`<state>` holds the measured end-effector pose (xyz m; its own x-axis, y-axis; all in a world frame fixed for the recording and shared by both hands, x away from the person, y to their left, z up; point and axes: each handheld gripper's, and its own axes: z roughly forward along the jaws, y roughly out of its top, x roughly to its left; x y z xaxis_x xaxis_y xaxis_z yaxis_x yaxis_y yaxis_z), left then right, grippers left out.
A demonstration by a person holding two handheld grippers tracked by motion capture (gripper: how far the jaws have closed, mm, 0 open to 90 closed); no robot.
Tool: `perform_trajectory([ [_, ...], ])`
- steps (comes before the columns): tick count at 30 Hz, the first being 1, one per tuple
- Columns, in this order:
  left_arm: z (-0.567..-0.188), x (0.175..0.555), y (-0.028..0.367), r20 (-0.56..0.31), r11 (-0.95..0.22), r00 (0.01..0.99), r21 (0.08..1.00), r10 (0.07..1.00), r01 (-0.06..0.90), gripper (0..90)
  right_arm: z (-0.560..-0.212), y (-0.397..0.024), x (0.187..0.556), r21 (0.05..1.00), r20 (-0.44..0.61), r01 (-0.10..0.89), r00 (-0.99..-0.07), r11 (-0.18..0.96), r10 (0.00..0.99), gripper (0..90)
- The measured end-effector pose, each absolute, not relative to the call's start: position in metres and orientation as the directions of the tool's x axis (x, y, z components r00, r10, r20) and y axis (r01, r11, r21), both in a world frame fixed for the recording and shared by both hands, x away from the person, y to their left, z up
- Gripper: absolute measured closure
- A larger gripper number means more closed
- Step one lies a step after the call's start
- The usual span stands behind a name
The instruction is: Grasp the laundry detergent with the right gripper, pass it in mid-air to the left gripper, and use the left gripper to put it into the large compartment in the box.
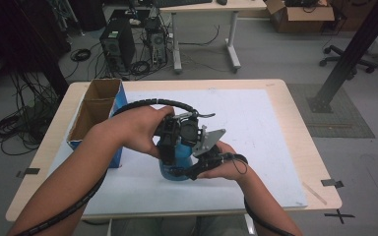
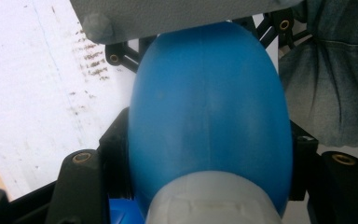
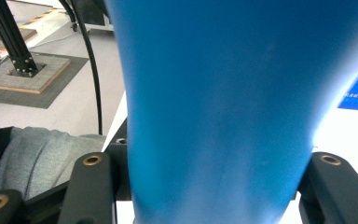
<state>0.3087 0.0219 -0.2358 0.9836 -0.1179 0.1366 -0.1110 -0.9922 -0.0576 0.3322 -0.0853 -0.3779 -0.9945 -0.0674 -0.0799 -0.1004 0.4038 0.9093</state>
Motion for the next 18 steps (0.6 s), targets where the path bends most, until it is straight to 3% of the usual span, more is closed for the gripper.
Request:
perform_trajectory([
  [7, -0.2297, 0.3078, 0.0204, 0.147, -0.992, 0.982, -0.063, -0.116, -0.108, 38.4, -0.3778, -0.0882, 0.3336, 0.929, -0.072, -0.087, -0.996, 0.36, -0.054, 41.1],
  [10, -0.2289, 0.3086, 0.0193, 0.145, -0.993, 0.984, -0.069, -0.106, -0.097, 38.4, -0.3779, -0.088, 0.3334, 0.933, -0.053, -0.065, -0.998, 0.355, -0.041, 33.9],
  [18, -0.2266, 0.3106, 0.0194, 0.138, -0.994, 0.986, -0.071, -0.094, -0.085, 38.4, -0.3802, -0.0931, 0.3342, 0.945, -0.025, -0.025, -1.0, 0.327, -0.004, 25.7],
])
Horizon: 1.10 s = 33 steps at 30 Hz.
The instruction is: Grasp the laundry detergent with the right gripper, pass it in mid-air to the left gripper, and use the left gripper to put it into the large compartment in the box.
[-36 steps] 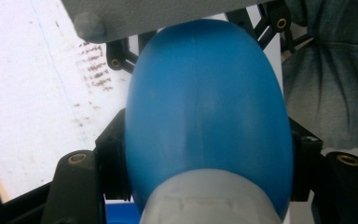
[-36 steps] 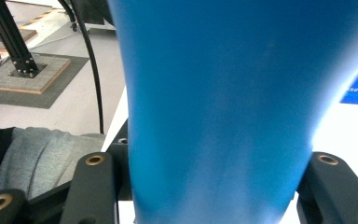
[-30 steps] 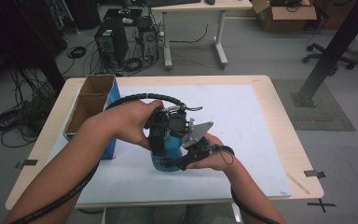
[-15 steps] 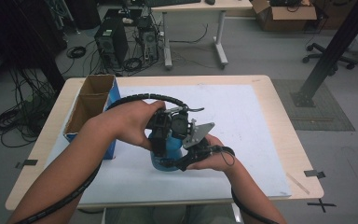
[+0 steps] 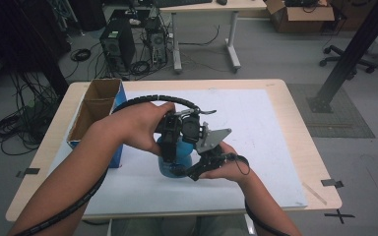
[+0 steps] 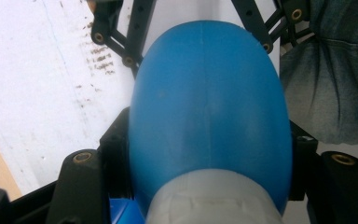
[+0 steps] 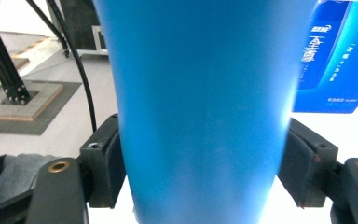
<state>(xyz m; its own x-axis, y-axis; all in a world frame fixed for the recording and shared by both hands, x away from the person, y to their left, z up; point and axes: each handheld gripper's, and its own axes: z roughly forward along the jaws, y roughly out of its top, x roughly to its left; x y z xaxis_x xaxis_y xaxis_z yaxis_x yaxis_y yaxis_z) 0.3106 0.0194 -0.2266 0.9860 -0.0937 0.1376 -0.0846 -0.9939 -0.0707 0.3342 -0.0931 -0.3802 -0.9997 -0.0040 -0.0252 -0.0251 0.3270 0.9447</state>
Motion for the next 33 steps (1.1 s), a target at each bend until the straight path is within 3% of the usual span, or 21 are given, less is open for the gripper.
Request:
perform_trajectory([
  [17, -0.222, 0.316, 0.019, 0.144, -0.996, 0.987, -0.064, -0.074, -0.066, 38.3, -0.38, -0.11, 0.338, 0.959, 0.055, 0.054, -0.998, 0.28, 0.005, 6.5],
  [23, -0.219, 0.318, 0.018, 0.135, -0.998, 0.991, -0.07, -0.008, 0.002, 38.2, -0.376, -0.118, 0.34, 0.955, 0.049, 0.051, -0.999, 0.291, 0.014, 1.2],
  [33, -0.216, 0.32, 0.018, 0.133, -0.996, 0.99, -0.073, 0.038, 0.048, 38.1, -0.364, -0.135, 0.343, 0.946, 0.026, 0.036, -0.999, 0.322, 0.035, 0.1],
])
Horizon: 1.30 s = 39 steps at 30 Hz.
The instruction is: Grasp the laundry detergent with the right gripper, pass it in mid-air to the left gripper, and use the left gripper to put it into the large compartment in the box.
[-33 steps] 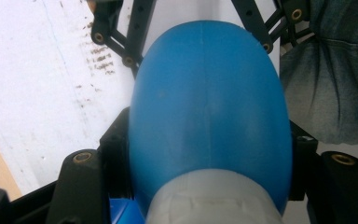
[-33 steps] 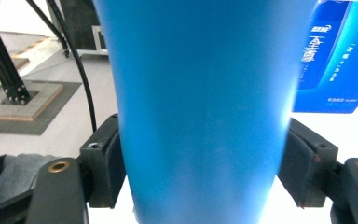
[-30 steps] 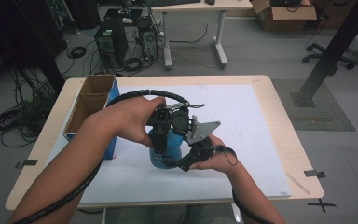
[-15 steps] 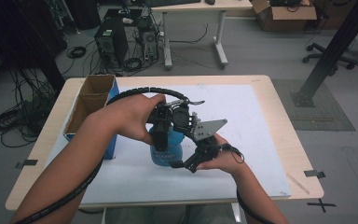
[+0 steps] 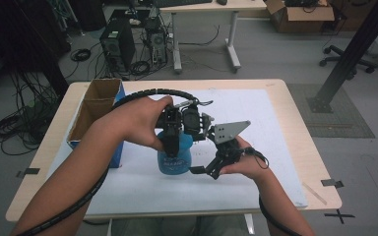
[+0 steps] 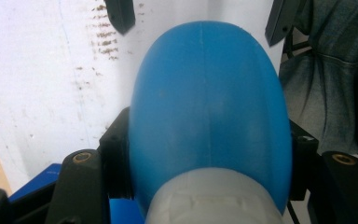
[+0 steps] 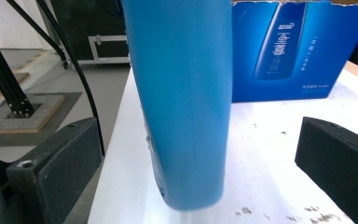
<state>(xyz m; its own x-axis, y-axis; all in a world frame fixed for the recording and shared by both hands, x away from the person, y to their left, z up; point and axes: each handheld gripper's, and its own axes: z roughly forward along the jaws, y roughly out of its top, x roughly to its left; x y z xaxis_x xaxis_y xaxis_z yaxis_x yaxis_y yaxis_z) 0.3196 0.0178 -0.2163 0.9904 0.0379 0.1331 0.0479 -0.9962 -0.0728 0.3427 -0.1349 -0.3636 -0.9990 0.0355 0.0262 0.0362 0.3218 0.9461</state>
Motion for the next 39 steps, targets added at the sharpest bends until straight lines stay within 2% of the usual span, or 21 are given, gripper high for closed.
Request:
perform_trajectory([
  [7, -0.211, 0.326, 0.021, 0.14, -0.989, 0.981, -0.043, 0.136, 0.144, 38.1, -0.354, -0.148, 0.343, 0.934, 0.002, 0.014, -0.999, 0.358, 0.033, 0.2],
  [13, -0.203, 0.334, 0.023, 0.131, -0.957, 0.949, -0.008, 0.285, 0.289, 38.1, -0.347, -0.162, 0.347, 0.917, -0.008, 0.012, -0.999, 0.399, 0.048, 0.2],
  [21, -0.194, 0.342, 0.03, 0.157, -0.917, 0.905, 0.018, 0.396, 0.399, 38.0, -0.337, -0.179, 0.354, 0.883, -0.024, 0.011, -0.997, 0.47, 0.068, 0.4],
  [27, -0.185, 0.351, 0.042, 0.131, -0.851, 0.841, 0.063, 0.525, 0.521, 38.1, -0.336, -0.194, 0.361, 0.861, -0.026, 0.03, -0.994, 0.507, 0.104, 0.6],
  [33, -0.175, 0.359, 0.054, 0.109, -0.793, 0.786, 0.07, 0.609, 0.605, 38.1, -0.334, -0.21, 0.367, 0.843, -0.019, 0.065, -0.988, 0.534, 0.151, 0.8],
  [39, -0.159, 0.367, 0.069, 0.109, -0.717, 0.708, 0.099, 0.697, 0.69, 38.1, -0.332, -0.218, 0.369, 0.831, -0.015, 0.076, -0.987, 0.551, 0.158, 0.9],
])
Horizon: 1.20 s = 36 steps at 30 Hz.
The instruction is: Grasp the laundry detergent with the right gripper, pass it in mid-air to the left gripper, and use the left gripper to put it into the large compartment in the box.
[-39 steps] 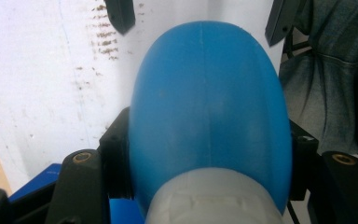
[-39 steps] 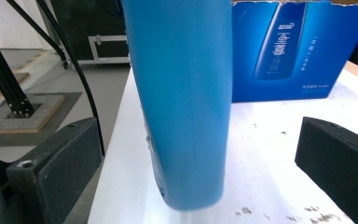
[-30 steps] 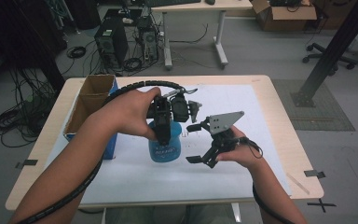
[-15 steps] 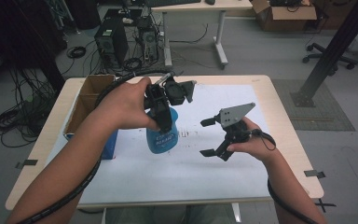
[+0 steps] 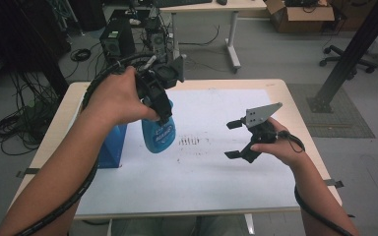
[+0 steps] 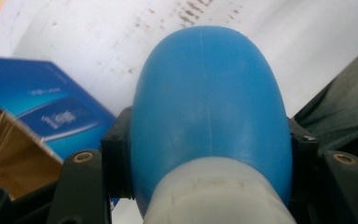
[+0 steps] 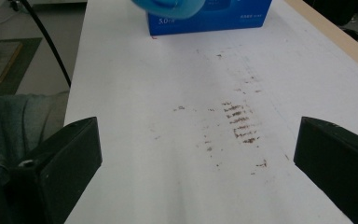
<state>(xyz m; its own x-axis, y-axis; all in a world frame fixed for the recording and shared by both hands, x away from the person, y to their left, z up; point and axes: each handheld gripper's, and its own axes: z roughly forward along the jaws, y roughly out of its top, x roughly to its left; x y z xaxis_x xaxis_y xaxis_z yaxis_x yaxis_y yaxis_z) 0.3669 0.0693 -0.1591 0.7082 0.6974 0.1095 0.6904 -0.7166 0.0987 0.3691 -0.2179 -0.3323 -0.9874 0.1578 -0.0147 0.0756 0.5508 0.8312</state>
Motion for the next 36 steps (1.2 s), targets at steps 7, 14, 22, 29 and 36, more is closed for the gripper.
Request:
perform_trajectory([
  [7, -0.146, 0.38, 0.088, 0.091, -0.665, 0.659, 0.097, 0.747, 0.74, 38.1, -0.336, -0.218, 0.374, 0.803, -0.017, 0.083, -0.987, 0.59, 0.162, 1.2],
  [14, -0.132, 0.387, 0.104, 0.093, -0.624, 0.617, 0.11, 0.781, 0.774, 38.1, -0.332, -0.217, 0.379, 0.756, -0.034, 0.073, -0.988, 0.651, 0.15, 1.5],
  [22, -0.111, 0.392, 0.126, 0.08, -0.58, 0.575, 0.133, 0.814, 0.804, 38.1, -0.32, -0.218, 0.383, 0.696, -0.062, 0.054, -0.989, 0.716, 0.135, 1.8],
  [29, -0.097, 0.395, 0.144, 0.049, -0.516, 0.515, 0.147, 0.856, 0.844, 38.1, -0.312, -0.215, 0.387, 0.63, -0.088, 0.038, -0.989, 0.776, 0.12, 2.0],
  [36, -0.079, 0.393, 0.163, 0.065, -0.45, 0.445, 0.156, 0.893, 0.879, 38.1, -0.311, -0.214, 0.388, 0.618, -0.079, 0.044, -0.99, 0.785, 0.118, 2.2],
])
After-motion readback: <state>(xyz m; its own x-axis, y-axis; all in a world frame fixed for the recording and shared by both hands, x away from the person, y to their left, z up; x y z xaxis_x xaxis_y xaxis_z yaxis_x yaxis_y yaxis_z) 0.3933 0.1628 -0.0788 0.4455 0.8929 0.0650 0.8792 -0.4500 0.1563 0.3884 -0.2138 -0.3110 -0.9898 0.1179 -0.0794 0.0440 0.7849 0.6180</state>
